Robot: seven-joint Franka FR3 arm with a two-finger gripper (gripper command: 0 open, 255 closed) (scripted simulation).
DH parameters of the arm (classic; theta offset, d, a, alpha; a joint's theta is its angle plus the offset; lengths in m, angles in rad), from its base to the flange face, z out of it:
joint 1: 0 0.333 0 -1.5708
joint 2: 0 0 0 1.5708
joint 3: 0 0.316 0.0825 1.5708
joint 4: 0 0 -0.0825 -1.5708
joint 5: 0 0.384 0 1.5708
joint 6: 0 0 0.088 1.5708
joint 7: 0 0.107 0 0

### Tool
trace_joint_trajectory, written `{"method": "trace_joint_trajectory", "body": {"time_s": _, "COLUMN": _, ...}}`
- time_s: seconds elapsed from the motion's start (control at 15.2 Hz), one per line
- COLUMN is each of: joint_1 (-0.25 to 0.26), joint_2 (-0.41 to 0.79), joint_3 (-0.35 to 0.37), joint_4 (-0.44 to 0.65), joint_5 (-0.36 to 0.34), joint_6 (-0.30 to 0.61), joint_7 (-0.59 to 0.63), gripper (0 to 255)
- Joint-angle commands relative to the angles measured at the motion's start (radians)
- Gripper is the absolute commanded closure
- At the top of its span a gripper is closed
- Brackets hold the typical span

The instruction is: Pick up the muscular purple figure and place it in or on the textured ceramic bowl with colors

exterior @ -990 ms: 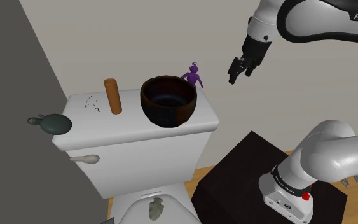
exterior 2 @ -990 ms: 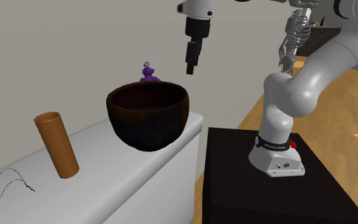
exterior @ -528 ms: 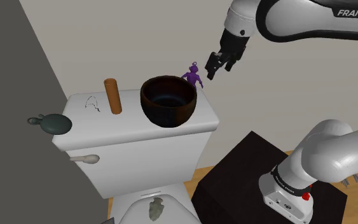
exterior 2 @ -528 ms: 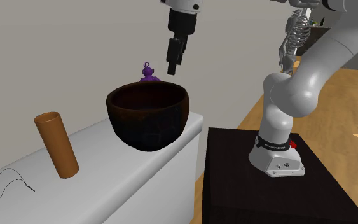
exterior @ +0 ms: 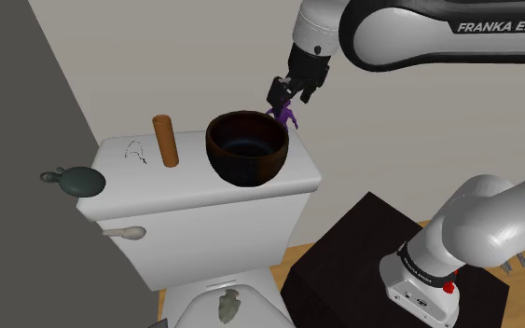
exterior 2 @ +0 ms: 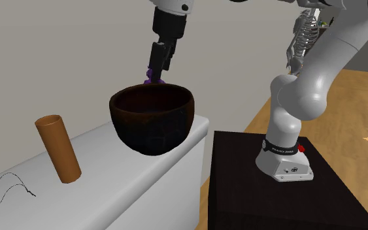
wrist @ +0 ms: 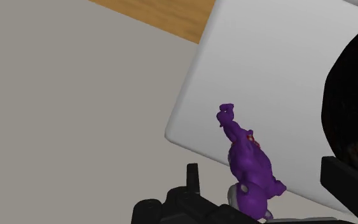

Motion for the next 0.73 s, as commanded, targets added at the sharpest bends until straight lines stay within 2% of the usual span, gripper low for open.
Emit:
{"method": "trace_joint_trajectory", "body": {"time_s": 0.0, "joint_1": -0.001, "joint_2": 0.006, "joint_3": 0.003, "joint_4": -0.022, "joint_5": -0.002, "joint_6": 0.029, "joint_7": 0.005, "gripper": 0}}
{"method": "trace_joint_trajectory", "body": {"time_s": 0.26, "joint_1": -0.004, "joint_2": 0.017, "joint_3": 0.003, "joint_4": -0.059, "joint_5": -0.007, "joint_6": 0.078, "joint_7": 0.008, "gripper": 0}}
{"method": "trace_joint_trajectory", "body": {"time_s": 0.66, "joint_1": -0.002, "joint_2": 0.018, "joint_3": 0.002, "joint_4": -0.059, "joint_5": -0.008, "joint_6": 0.078, "joint_7": 0.009, "gripper": 0}}
